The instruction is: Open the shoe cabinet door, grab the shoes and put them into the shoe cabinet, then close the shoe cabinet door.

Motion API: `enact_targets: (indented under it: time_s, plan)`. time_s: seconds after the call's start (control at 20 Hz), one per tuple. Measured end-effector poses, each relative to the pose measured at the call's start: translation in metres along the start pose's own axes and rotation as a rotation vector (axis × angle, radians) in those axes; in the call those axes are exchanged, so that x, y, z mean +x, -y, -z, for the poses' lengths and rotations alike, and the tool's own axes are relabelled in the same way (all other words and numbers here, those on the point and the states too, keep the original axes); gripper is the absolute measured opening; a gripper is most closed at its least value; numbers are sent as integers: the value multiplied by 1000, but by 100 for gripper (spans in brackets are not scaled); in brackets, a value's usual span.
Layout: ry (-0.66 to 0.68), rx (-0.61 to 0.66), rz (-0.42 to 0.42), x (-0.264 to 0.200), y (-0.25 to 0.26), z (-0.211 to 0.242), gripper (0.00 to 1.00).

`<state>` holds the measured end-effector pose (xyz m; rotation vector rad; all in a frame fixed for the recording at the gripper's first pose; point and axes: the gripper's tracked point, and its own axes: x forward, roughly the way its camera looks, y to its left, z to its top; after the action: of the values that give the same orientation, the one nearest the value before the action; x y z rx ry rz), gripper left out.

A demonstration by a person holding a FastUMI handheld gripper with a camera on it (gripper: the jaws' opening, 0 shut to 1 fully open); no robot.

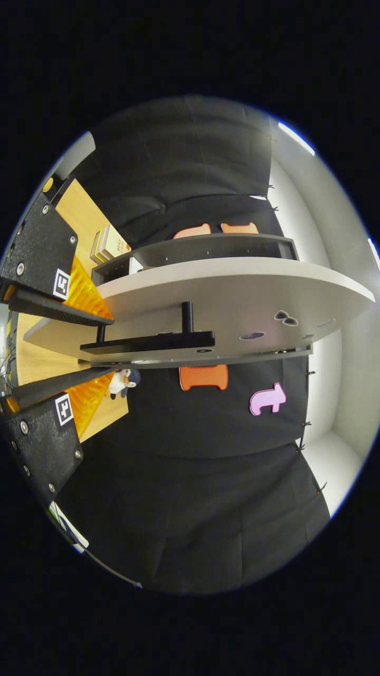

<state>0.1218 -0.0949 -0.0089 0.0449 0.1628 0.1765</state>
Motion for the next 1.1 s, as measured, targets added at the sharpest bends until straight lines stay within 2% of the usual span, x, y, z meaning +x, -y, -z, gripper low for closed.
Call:
enact_targets:
  time_s: [0.15, 0.65, 0.95, 1.1]
  plan:
    - [0, 3, -62, 8, -29, 2, 51]
    - [13, 48, -232, 32, -63, 8, 53]
    - [11, 60, -339, 51, -102, 6, 57]
    - [5, 58, -385, 67, -125, 7, 63]
